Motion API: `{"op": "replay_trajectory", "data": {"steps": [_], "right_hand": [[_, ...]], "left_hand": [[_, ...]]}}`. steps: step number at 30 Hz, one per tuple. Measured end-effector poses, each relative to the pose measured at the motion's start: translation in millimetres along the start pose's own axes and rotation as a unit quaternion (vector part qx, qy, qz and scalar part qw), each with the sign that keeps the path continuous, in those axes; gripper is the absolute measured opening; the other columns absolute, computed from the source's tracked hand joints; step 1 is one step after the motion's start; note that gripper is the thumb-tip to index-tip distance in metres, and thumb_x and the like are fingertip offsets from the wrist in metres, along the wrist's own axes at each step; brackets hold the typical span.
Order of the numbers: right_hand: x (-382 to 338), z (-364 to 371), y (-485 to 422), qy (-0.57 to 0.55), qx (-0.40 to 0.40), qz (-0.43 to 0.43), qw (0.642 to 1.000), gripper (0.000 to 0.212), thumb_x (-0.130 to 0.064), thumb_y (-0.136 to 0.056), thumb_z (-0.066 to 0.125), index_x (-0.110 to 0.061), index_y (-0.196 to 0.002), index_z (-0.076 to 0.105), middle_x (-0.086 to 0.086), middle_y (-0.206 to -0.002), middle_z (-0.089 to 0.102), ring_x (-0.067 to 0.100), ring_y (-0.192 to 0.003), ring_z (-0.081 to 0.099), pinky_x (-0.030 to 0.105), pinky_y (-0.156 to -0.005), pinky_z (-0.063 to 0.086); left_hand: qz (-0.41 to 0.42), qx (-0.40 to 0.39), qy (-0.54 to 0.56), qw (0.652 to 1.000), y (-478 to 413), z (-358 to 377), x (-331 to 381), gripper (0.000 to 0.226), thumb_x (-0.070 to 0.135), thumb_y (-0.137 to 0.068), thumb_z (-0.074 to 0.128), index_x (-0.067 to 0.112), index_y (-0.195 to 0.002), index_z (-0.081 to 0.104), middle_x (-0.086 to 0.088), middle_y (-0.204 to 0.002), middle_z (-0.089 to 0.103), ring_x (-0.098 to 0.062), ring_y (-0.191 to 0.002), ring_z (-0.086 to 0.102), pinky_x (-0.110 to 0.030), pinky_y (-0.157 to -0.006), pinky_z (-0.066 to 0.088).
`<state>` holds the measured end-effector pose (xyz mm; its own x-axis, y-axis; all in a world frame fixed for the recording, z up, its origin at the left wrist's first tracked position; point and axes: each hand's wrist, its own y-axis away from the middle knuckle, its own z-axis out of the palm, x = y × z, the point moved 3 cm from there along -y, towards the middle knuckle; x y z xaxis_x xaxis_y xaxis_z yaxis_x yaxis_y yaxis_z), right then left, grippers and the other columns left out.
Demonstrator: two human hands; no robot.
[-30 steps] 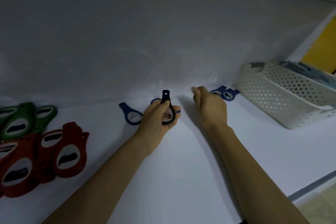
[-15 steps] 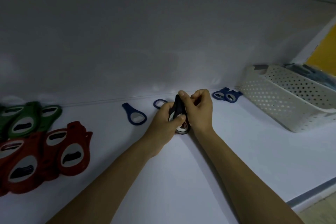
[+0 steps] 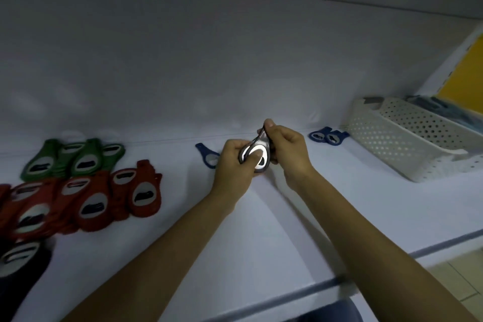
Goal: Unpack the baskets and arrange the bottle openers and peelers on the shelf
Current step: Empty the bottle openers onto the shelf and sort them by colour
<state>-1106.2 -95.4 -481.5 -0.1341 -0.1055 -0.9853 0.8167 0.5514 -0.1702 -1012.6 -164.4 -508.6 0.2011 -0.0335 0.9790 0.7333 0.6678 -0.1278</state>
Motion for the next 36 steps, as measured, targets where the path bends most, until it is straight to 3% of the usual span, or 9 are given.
{"op": "replay_trajectory", "data": {"steps": [2, 6, 10, 15, 21, 27, 29, 33, 36], "right_hand": [[-11, 12, 17, -0.014, -0.012, 0.011, 1.0, 0.036, -0.038, -0.095, 0.054, -0.013, -0.073, 0.067, 0.0, -0.057, 0.061, 0.009, -0.046, 0.052, 0.018, -0.042, 0.039], [-19, 68, 60, -0.015, -0.076, 0.032, 0.996, 0.035, -0.04, -0.095, 0.053, -0.014, -0.076, 0.068, 0.002, -0.06, 0.068, 0.013, -0.052, 0.057, 0.018, -0.043, 0.04], [-14, 130, 103, 0.007, -0.183, 0.016, 0.983, 0.031, -0.027, -0.095, 0.057, -0.012, -0.067, 0.055, -0.007, -0.041, 0.048, 0.007, -0.037, 0.04, 0.016, -0.036, 0.031], [-2, 180, 137, 0.1, -0.317, 0.007, 0.943, 0.034, -0.024, -0.096, 0.055, -0.014, -0.064, 0.049, -0.004, -0.047, 0.048, 0.008, -0.038, 0.041, 0.017, -0.037, 0.033], [4, 199, 148, 0.185, -0.343, 0.022, 0.921, 0.034, -0.034, -0.095, 0.054, -0.014, -0.068, 0.052, 0.002, -0.055, 0.054, 0.008, -0.037, 0.046, 0.018, -0.036, 0.036], [2, 203, 153, 0.227, -0.351, 0.025, 0.908, 0.041, -0.036, -0.097, 0.052, -0.014, -0.062, 0.053, 0.004, -0.047, 0.052, 0.008, -0.03, 0.042, 0.015, -0.033, 0.034], [-4, 197, 152, 0.213, -0.346, 0.019, 0.914, 0.038, -0.036, -0.097, 0.051, -0.014, -0.066, 0.053, 0.002, -0.053, 0.056, 0.006, -0.034, 0.045, 0.015, -0.035, 0.036], [-21, 188, 152, 0.156, -0.354, 0.018, 0.922, 0.036, -0.037, -0.097, 0.051, -0.015, -0.068, 0.049, -0.008, -0.048, 0.054, 0.002, -0.035, 0.045, 0.014, -0.036, 0.034], [-32, 190, 159, 0.107, -0.335, 0.008, 0.936, 0.036, -0.036, -0.098, 0.049, -0.017, -0.068, 0.046, -0.006, -0.05, 0.053, 0.003, -0.037, 0.042, 0.014, -0.037, 0.034]], "left_hand": [[0.021, 0.017, 0.022, 0.999, 25, -17, 18, 0.022, 0.002, -0.087, 0.064, 0.019, -0.094, 0.051, -0.008, -0.097, 0.066, -0.01, -0.074, 0.069, -0.02, -0.058, 0.055], [0.03, 0.091, 0.006, 0.995, 92, -67, 37, 0.019, 0.01, -0.088, 0.065, 0.013, -0.105, 0.055, -0.006, -0.091, 0.072, -0.017, -0.071, 0.072, -0.021, -0.059, 0.055], [0.02, 0.194, -0.003, 0.981, 158, -123, 40, 0.024, 0.011, -0.092, 0.06, 0.001, -0.113, 0.055, -0.009, -0.093, 0.072, -0.02, -0.072, 0.072, -0.023, -0.061, 0.056], [0.01, 0.256, 0.043, 0.966, 213, -154, 38, 0.015, 0.015, -0.093, 0.057, 0.012, -0.108, 0.054, -0.004, -0.091, 0.072, -0.018, -0.072, 0.072, -0.018, -0.061, 0.053], [-0.027, 0.25, 0.002, 0.968, 237, -173, 37, 0.028, 0.013, -0.093, 0.057, 0.027, -0.116, 0.047, 0.0, -0.079, 0.075, -0.018, -0.056, 0.068, -0.022, -0.052, 0.053], [-0.051, 0.239, -0.07, 0.967, 242, -185, 36, 0.004, 0.013, -0.092, 0.059, 0.013, -0.094, 0.056, -0.005, -0.067, 0.069, -0.017, -0.047, 0.063, -0.023, -0.045, 0.05], [-0.015, 0.27, -0.139, 0.953, 247, -185, 36, 0.017, 0.024, -0.088, 0.064, 0.014, -0.08, 0.053, -0.004, -0.059, 0.059, -0.016, -0.044, 0.058, -0.026, -0.043, 0.046], [0.135, 0.32, -0.303, 0.887, 259, -178, 51, 0.017, 0.044, -0.087, 0.06, 0.035, -0.084, 0.045, 0.011, -0.076, 0.049, -0.004, -0.066, 0.051, -0.013, -0.058, 0.04], [0.136, 0.264, -0.322, 0.899, 246, -171, 63, 0.031, 0.045, -0.09, 0.053, 0.028, -0.115, 0.045, 0.009, -0.111, 0.051, -0.008, -0.102, 0.053, -0.02, -0.082, 0.046]]}}
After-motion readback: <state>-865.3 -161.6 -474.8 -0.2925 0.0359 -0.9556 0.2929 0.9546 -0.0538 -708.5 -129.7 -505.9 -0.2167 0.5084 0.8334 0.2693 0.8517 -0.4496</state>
